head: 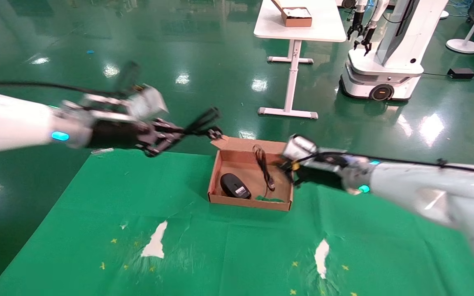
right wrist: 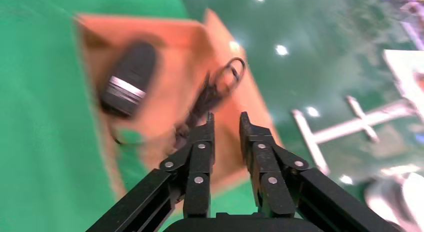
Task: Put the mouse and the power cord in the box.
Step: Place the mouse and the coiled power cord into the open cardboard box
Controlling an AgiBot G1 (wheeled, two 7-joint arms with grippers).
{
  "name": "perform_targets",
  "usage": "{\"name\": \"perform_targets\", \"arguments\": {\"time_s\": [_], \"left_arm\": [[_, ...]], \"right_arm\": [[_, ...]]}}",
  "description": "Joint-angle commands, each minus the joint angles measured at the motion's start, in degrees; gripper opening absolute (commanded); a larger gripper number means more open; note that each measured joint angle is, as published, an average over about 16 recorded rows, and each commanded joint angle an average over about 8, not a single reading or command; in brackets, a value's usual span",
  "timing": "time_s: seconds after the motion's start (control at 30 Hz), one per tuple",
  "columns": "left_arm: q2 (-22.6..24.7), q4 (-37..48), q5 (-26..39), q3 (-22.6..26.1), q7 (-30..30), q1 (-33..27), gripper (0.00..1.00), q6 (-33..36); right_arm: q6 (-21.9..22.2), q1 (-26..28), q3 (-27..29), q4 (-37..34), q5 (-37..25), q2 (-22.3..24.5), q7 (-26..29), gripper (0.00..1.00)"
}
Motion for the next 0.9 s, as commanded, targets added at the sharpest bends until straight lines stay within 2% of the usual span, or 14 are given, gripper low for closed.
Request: {"name": "perform_targets", "arguments": {"time_s": [0.03,0.13,0.2,0.23,0.4,0.5,0.63,0.67,0.77,0.9], "left_arm": [[3.0,0.5,0.7,0.3,0.8,1.2,0.0,-4.2],[5.9,-3.4,0.8,1.1,1.9,4.8,0.0,-8.8],[6.7,-7.3,0.7,2.2,2.6,7.2,0.0,-9.3],[6.8,-9.4,0.7,3.0,2.9,8.3,0.0,-8.9],[6.8,-18.6,0.7,8.5,3.0,11.6,0.0,-7.2],[6.9,-22.2,-0.1,11.6,1.0,12.3,0.0,-8.8],[7.0,-25.6,-1.9,15.8,-3.3,12.3,0.0,-13.0],[7.0,-26.4,-2.3,16.9,-4.4,12.2,0.03,-14.1],[7.1,-28.2,-3.3,19.9,-7.2,11.5,0.4,-17.2],[7.2,-29.9,-4.4,23.1,-10.0,10.9,0.9,-20.9]], "right_arm": [[2.0,0.4,0.2,-0.5,0.3,0.8,-0.9,1.0],[-0.2,3.6,0.3,0.4,0.3,4.5,-2.8,1.0],[-4.7,6.4,0.2,1.5,0.2,7.9,-4.1,1.0],[-8.0,7.8,0.2,2.2,0.2,9.7,-4.6,1.0],[-29.9,14.9,-0.9,5.6,-0.6,19.5,-4.0,1.0],[-38.8,18.1,-1.7,7.0,-1.3,24.3,-1.6,1.0],[-42.1,19.7,-2.5,10.1,-1.3,28.6,2.2,1.0],[-42.4,19.5,-2.7,11.4,-1.0,29.5,3.3,1.0],[-42.7,18.5,-3.3,15.8,0.3,31.7,6.4,1.0],[-45.5,17.4,-4.0,21.7,2.2,34.7,10.1,1.0]]}}
